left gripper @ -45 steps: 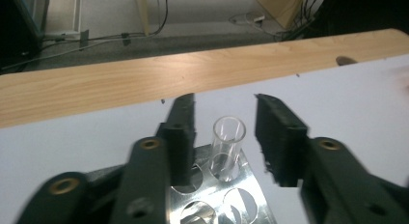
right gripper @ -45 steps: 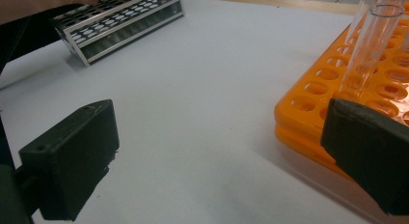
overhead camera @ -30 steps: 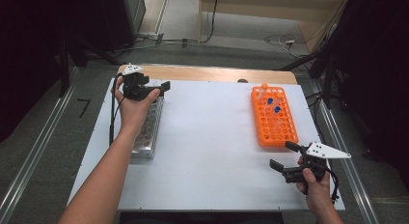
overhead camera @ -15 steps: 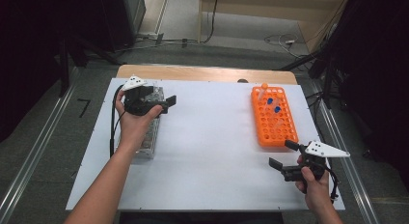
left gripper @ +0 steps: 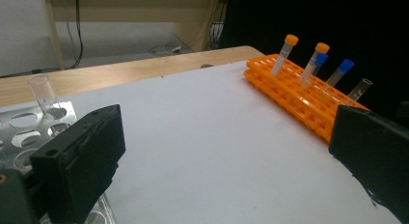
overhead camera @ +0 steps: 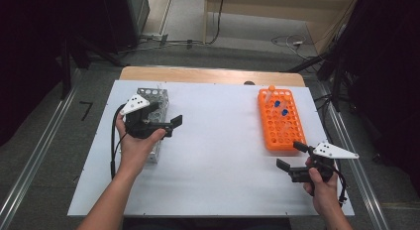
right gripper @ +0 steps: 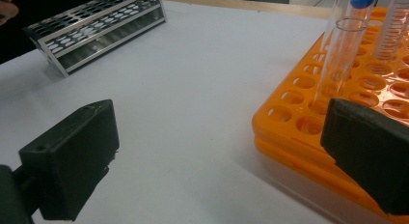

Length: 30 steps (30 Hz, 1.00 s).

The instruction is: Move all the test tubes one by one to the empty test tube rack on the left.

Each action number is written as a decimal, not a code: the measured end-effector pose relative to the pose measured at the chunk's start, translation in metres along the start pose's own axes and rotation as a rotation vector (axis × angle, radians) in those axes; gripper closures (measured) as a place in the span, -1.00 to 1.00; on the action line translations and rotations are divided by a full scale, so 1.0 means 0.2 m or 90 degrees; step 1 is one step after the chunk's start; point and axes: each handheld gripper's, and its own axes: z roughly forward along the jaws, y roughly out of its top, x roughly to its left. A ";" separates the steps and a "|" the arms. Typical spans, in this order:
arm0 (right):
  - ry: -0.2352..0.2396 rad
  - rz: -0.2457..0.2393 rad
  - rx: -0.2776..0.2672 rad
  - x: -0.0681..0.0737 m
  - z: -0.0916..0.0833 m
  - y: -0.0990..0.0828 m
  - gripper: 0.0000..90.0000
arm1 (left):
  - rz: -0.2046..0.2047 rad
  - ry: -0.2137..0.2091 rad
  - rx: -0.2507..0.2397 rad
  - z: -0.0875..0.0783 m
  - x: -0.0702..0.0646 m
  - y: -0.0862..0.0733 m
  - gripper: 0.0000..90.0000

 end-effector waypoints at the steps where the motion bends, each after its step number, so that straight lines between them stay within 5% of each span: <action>1: -0.004 0.000 0.000 -0.01 0.00 0.00 -1.00 | -0.001 -0.005 -0.001 -0.01 -0.01 -0.01 -1.00; 11: -0.045 0.006 -0.013 -0.02 0.04 0.01 -0.87 | 0.003 -0.011 -0.017 -0.09 -0.08 -0.12 -1.00; 18: -0.122 0.040 -0.008 -0.09 0.10 0.03 -0.41 | 0.000 -0.019 -0.033 -0.16 -0.13 -0.20 -1.00; 30: -0.190 0.084 0.040 -0.16 0.26 0.07 0.16 | -0.012 -0.017 -0.025 -0.17 -0.13 -0.26 -1.00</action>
